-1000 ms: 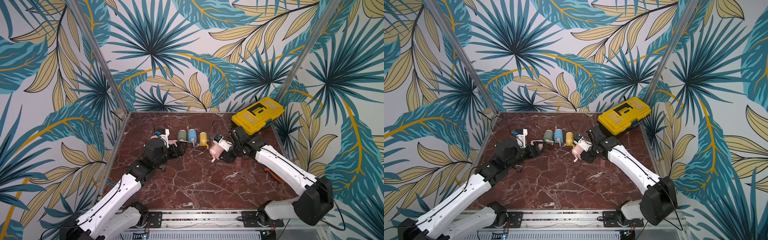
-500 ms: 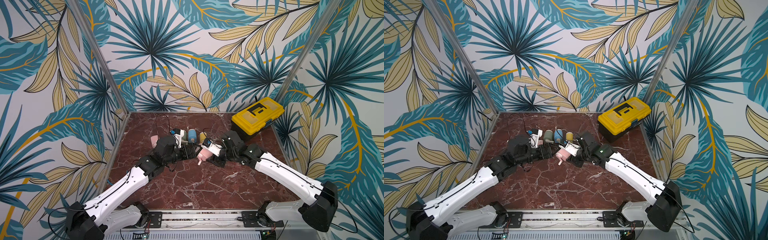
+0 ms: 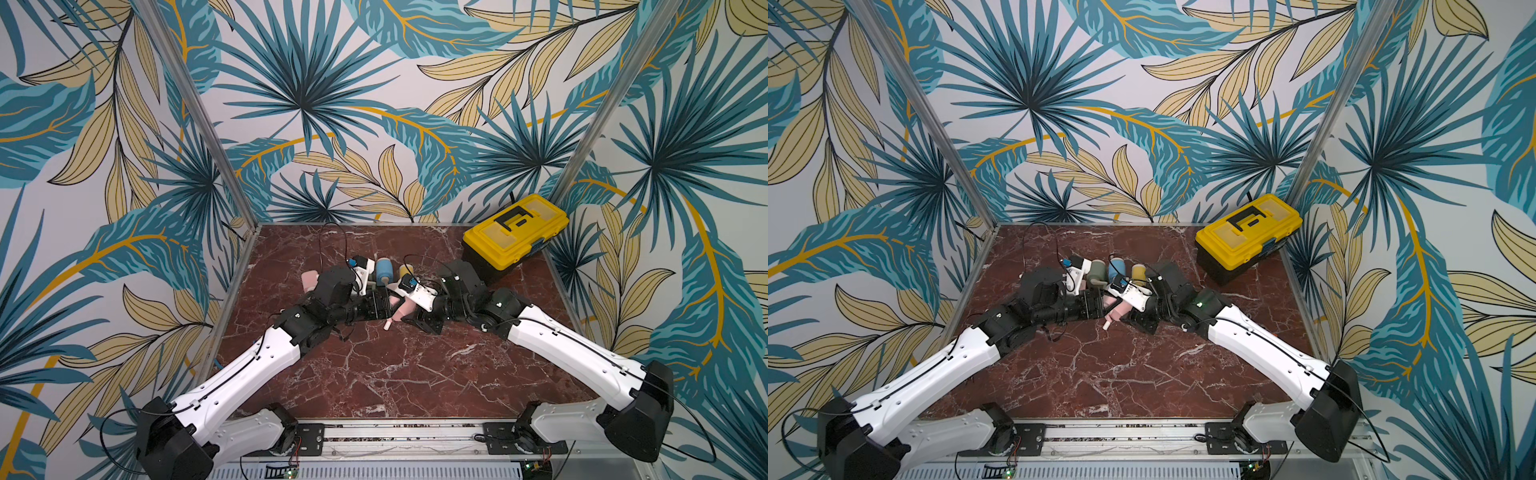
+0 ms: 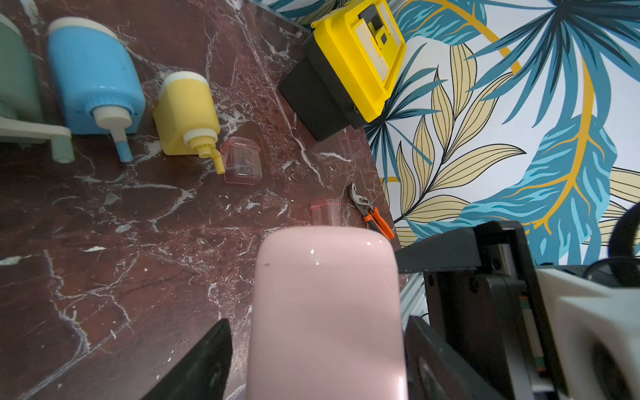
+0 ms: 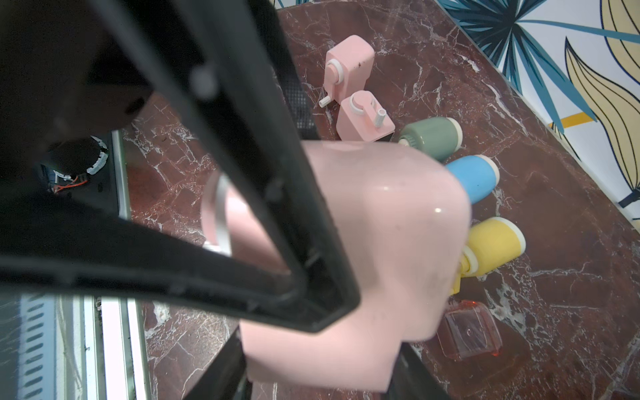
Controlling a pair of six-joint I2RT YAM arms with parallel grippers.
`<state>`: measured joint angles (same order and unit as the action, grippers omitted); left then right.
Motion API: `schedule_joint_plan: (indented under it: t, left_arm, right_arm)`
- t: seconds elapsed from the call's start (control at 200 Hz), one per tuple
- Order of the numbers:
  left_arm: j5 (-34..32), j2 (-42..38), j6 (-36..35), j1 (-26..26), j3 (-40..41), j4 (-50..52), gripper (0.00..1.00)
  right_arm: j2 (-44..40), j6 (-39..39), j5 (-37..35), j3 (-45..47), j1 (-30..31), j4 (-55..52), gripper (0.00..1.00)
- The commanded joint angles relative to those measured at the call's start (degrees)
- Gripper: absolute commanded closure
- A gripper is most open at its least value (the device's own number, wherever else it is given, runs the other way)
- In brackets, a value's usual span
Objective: Put the tray back into the pencil sharpener
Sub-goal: Pick up the pencil sharpener from the center of the board, then place the pencil sharpener at the center of the board.
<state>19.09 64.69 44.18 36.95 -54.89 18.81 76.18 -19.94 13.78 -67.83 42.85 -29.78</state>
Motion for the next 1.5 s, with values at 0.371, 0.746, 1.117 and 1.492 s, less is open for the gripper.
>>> schedule_joint_plan:
  t: [0.371, 0.746, 1.117, 1.492]
  left_arm:
    - [0.97, -0.35, -1.85, 0.14, -1.71, 2.59, 0.46]
    - [-3.39, -2.71, -9.95, 0.14, -0.99, 2.95, 0.61]
    - [-1.17, 3.27, -43.89, 0.21, 0.73, 3.65, 0.61]
    - [1.72, 13.58, -66.42, 7.81, 5.29, -6.30, 0.62]
  right_arm:
    - [2.22, 0.86, 0.17, -1.29, 1.79, 3.26, 0.68]
    - [-0.26, 4.88, -4.31, 0.73, 1.97, 2.65, 0.18]
    - [-16.31, 36.50, -20.24, 13.43, 1.71, -1.80, 0.21]
    - [-14.88, 59.97, -20.30, 12.59, -8.91, -21.44, 0.30]
